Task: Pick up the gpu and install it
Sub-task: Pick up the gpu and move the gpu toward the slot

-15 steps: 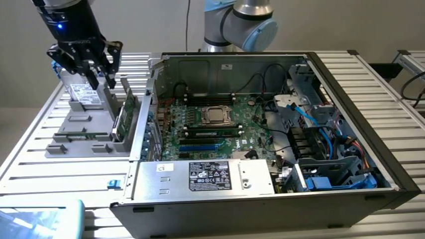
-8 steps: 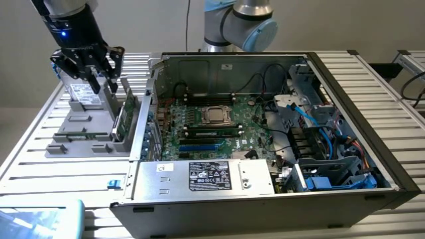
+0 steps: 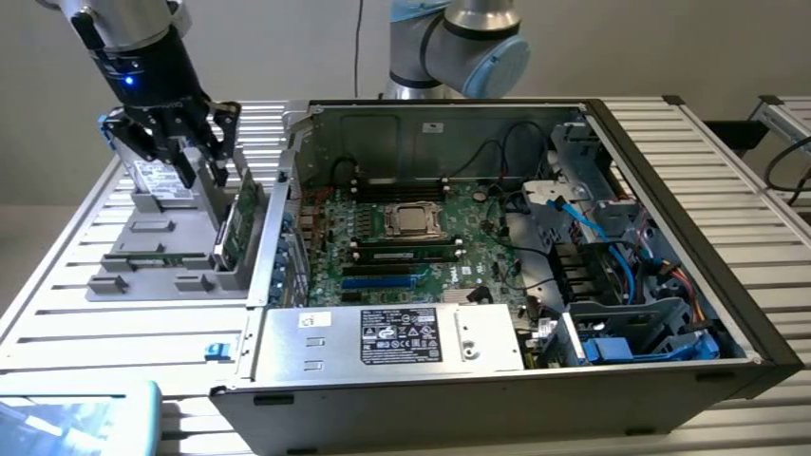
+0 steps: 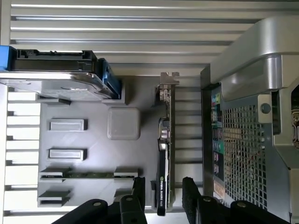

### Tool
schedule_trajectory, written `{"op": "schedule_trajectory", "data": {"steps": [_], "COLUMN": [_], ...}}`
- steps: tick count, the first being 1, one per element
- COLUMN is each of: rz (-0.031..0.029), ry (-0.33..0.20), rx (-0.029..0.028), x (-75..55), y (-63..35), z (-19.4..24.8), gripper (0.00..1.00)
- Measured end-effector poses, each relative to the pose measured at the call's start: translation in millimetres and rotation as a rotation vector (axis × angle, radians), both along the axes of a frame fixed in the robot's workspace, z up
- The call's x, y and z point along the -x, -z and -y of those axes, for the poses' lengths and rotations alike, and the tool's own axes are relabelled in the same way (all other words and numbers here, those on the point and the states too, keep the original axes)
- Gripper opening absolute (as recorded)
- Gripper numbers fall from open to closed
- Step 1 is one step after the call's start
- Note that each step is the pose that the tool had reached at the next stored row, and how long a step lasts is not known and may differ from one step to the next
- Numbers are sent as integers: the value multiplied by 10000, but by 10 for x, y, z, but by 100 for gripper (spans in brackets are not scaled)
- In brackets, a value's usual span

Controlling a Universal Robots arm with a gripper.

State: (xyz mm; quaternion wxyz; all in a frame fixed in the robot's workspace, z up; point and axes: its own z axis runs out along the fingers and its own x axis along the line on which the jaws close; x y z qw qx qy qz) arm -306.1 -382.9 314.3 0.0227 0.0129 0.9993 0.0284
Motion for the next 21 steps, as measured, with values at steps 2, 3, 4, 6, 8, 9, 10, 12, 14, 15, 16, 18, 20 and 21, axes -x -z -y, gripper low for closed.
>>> {"op": "schedule_trajectory", "data": {"steps": [2, 3, 4, 6, 8, 9, 10, 12, 14, 15, 16, 18, 20, 21], "rz": [9, 10, 12, 12, 13, 12, 11, 10, 11, 13, 10, 11, 12, 11], "ry": [1, 1, 1, 2, 2, 1, 2, 2, 2, 2, 2, 1, 1, 1], "rx": [-101, -201, -301, -358, -360, -359, -358, -357, -358, -356, -321, -240, -235, -234], "x": [1, 2, 2, 5, 5, 5, 6, 6, 5, 5, 5, 5, 5, 5], "y": [22, 29, 39, 73, 110, 128, 145, 181, 218, 236, 248, 272, 298, 297], "z": [5, 10, 19, 63, 93, 99, 99, 100, 100, 99, 98, 85, 78, 79], "gripper": [46, 46, 46, 46, 46, 46, 46, 46, 46, 46, 46, 46, 46, 46]}}
